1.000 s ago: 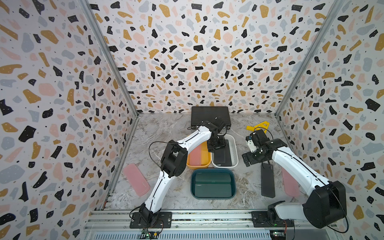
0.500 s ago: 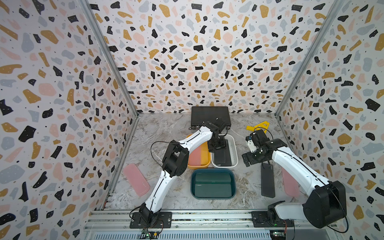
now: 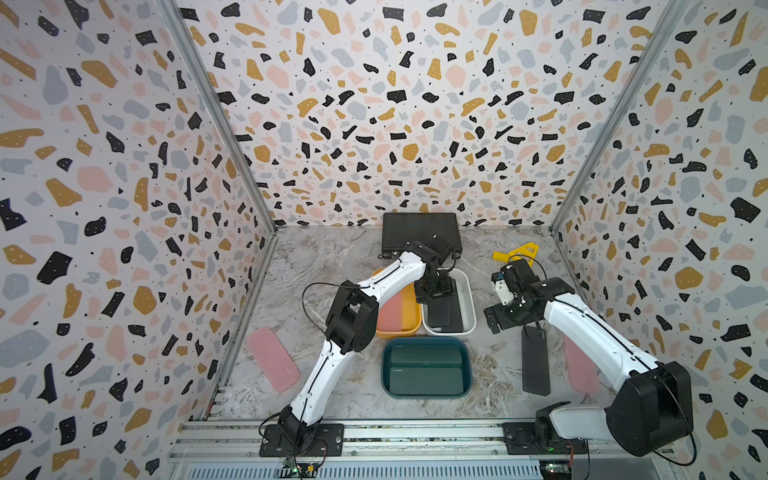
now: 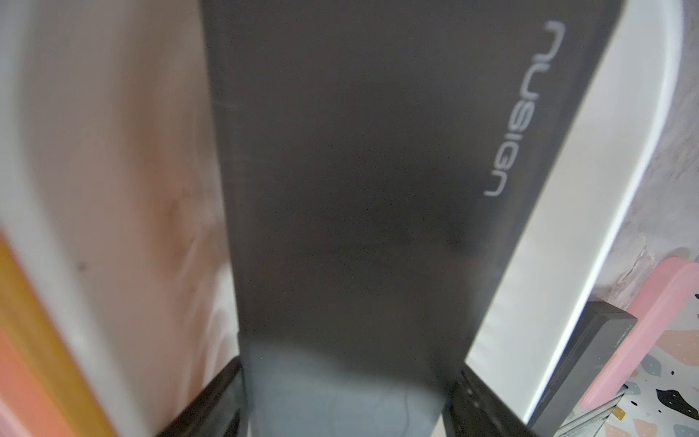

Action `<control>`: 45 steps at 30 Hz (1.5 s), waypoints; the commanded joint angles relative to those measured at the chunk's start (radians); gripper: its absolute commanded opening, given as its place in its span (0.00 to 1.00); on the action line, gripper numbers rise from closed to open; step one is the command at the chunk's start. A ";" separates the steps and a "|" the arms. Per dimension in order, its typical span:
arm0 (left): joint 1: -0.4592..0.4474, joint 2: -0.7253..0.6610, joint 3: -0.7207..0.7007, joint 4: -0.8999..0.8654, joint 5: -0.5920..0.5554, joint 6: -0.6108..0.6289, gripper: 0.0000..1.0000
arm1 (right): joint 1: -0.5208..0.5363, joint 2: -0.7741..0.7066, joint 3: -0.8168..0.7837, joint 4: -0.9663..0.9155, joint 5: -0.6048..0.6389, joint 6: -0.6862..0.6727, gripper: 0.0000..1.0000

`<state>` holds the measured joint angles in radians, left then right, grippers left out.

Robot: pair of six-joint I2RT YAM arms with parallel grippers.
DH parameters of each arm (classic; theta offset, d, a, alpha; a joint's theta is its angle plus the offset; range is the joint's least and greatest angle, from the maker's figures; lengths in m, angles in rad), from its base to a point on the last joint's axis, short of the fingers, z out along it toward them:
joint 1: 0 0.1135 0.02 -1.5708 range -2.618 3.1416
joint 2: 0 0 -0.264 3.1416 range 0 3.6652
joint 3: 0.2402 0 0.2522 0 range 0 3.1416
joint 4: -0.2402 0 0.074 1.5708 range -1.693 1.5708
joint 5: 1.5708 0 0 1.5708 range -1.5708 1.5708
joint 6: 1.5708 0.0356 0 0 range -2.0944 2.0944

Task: Place the pencil cases by color into the storage box
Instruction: Place the pencil case at the storage box.

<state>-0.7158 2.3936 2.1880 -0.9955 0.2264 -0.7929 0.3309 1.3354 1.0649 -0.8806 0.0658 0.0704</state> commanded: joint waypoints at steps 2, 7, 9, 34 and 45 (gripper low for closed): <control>0.001 0.028 0.025 -0.046 -0.027 -0.011 0.77 | -0.006 -0.007 -0.002 -0.008 -0.009 -0.003 0.97; 0.001 0.047 0.039 -0.054 -0.027 -0.014 0.77 | -0.007 -0.010 -0.004 -0.007 -0.009 -0.004 0.97; 0.001 0.050 0.041 -0.055 -0.026 -0.016 0.77 | -0.007 -0.014 -0.006 -0.007 -0.009 -0.005 0.97; -0.002 -0.012 0.078 -0.101 -0.066 -0.010 1.00 | -0.022 0.004 0.000 -0.003 0.034 0.006 0.98; -0.009 -0.069 0.111 -0.133 -0.106 0.006 1.00 | -0.038 0.006 -0.003 -0.007 0.096 0.025 0.98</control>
<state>-0.7204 2.3867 2.2692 -1.0916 0.1509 -0.8021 0.3004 1.3434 1.0622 -0.8780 0.1291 0.0780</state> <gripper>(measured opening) 0.999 0.976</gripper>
